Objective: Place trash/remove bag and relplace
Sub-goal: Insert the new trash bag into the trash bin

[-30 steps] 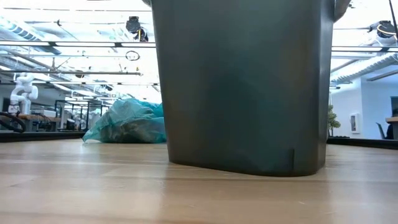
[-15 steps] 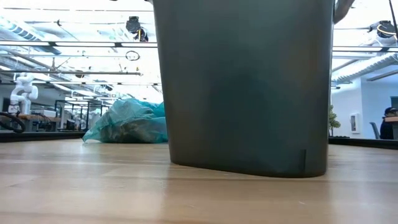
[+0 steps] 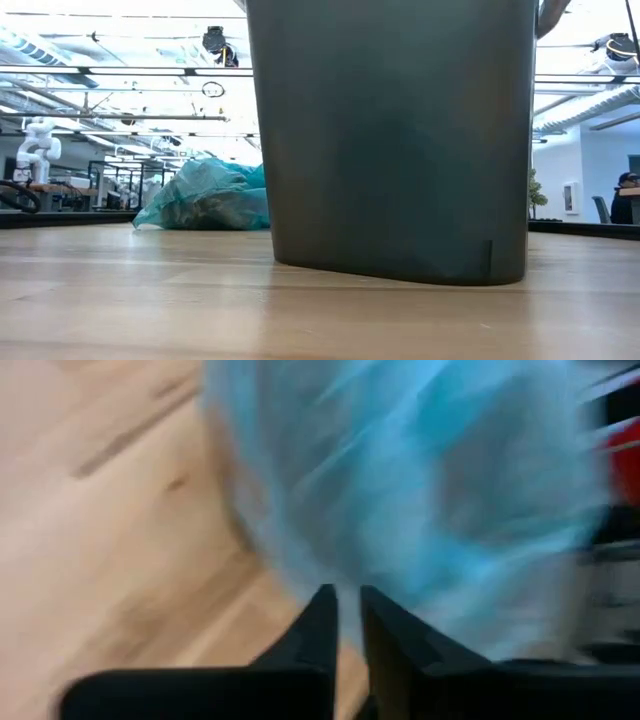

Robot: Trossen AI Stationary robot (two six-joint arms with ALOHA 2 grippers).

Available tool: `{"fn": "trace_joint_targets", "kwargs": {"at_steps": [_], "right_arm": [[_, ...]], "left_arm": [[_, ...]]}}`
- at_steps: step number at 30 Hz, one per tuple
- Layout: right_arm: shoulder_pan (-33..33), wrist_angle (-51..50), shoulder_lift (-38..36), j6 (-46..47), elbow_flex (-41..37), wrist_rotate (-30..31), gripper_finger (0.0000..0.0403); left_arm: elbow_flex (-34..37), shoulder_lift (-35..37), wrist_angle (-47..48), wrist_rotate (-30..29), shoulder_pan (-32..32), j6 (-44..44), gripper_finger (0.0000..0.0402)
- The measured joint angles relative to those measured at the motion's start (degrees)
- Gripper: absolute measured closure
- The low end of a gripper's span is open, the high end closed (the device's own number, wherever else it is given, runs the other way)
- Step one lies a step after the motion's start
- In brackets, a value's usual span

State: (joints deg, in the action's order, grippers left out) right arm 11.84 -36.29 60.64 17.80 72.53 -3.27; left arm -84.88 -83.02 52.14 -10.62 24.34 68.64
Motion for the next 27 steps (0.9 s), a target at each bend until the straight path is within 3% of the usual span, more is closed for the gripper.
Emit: {"fn": "trace_joint_targets", "kwargs": {"at_steps": [3,8,13,17,27], "right_arm": [[0.0,0.0,0.0,0.0,0.0,0.2,0.0345],[0.0,0.3,0.0,-0.3,0.0,-0.7,0.0346],[0.6,2.2,3.1,-3.1,2.5,-7.3,0.0354],[1.8,-5.2,10.3,-10.2,11.6,-7.6,0.0367],[1.8,-36.5,36.0,-24.0,41.6,-7.4,0.0385]], "left_arm": [[0.8,-2.5,3.7,-3.9,1.5,1.3,0.0393],[4.6,-3.7,2.7,-8.6,2.9,5.8,0.0399],[7.2,-3.7,-0.2,-9.9,2.9,7.4,0.0400],[7.5,-3.7,-0.8,-10.8,3.0,7.5,0.0401],[7.5,-2.3,-0.6,-17.6,6.7,12.6,0.0401]]}}
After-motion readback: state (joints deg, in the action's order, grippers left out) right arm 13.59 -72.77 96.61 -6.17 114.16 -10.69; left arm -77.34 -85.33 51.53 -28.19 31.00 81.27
